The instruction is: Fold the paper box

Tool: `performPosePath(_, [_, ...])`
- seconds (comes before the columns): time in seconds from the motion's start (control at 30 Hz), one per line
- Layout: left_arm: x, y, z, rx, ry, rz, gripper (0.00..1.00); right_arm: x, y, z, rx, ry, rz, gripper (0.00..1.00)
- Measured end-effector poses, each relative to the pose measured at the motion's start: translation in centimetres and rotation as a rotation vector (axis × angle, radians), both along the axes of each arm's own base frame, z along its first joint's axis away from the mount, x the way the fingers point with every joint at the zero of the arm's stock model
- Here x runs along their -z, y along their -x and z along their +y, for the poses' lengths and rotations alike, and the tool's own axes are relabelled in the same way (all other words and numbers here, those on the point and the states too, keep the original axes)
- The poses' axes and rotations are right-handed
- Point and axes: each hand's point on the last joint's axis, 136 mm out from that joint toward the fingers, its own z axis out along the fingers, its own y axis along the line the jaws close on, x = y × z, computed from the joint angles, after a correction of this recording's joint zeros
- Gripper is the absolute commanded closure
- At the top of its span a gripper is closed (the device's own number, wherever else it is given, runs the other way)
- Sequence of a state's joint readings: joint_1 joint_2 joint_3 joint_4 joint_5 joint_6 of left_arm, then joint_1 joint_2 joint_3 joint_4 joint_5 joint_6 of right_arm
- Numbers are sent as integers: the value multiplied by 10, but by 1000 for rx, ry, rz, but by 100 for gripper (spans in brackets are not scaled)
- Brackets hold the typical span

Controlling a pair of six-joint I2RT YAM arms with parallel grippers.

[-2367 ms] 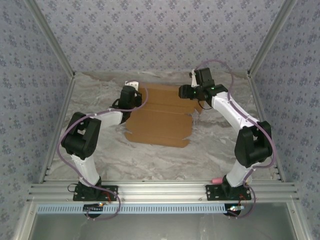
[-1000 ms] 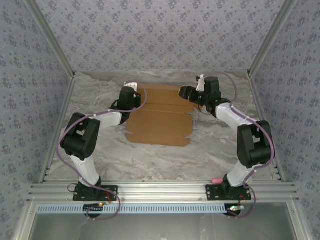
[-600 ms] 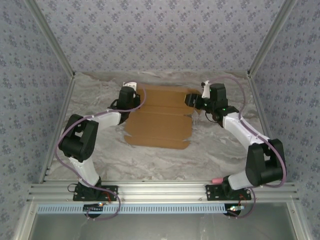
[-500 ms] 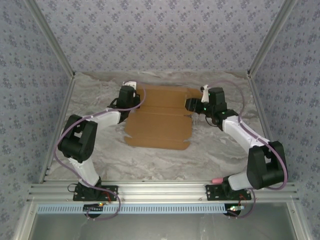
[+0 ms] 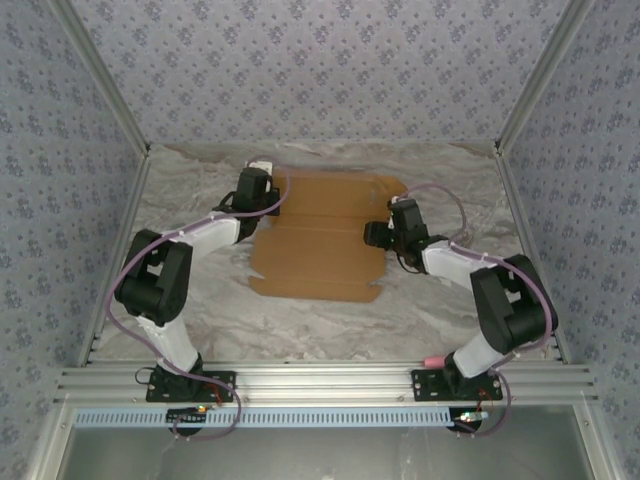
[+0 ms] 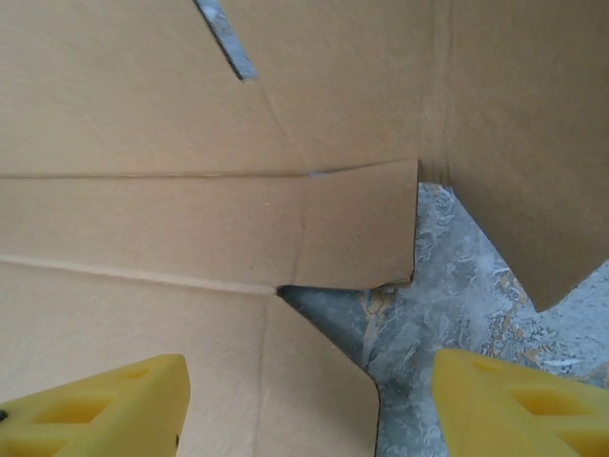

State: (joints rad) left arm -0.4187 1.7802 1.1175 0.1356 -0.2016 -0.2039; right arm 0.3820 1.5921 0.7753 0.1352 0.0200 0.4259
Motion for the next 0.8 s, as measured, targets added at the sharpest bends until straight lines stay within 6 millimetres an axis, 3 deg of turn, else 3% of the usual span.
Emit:
performPosePath(0.23, [0, 0, 0, 3, 4, 3, 100, 24, -10, -1, 34, 13, 25, 29])
performPosePath(0.8, [0, -1, 1, 0, 8, 4, 100, 6, -42, 14, -8, -34, -110, 39])
